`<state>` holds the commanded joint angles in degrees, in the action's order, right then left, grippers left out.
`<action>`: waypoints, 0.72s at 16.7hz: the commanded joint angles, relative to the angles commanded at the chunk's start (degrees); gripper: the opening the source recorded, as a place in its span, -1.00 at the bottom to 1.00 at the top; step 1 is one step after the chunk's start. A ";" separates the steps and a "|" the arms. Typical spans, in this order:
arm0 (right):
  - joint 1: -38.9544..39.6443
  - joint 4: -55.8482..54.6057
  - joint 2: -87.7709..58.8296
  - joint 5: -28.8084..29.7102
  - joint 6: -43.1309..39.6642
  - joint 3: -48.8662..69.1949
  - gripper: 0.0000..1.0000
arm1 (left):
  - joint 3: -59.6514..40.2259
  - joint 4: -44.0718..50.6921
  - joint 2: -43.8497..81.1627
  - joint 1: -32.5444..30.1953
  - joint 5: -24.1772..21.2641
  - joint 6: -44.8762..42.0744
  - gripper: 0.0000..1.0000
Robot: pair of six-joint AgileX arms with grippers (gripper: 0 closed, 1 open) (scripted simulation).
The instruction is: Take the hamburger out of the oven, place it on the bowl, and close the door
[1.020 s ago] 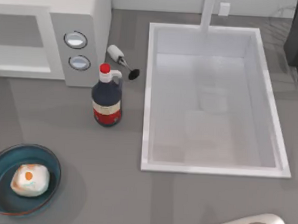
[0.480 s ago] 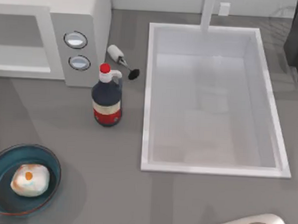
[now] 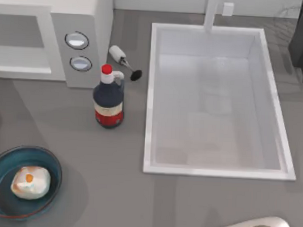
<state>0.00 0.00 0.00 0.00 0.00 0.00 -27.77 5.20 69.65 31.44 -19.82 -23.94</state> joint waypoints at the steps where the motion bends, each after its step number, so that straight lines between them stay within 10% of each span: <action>1: 0.00 0.00 0.00 0.00 0.00 0.00 1.00 | 0.16 0.03 -0.27 -0.73 0.61 0.61 -1.00; 12: 0.00 0.00 0.00 0.00 0.00 0.00 1.00 | 5.73 0.77 -9.97 -28.39 20.04 20.21 -1.00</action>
<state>0.00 0.00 0.00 0.00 0.00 0.00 -22.04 5.97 59.68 3.04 0.22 -3.73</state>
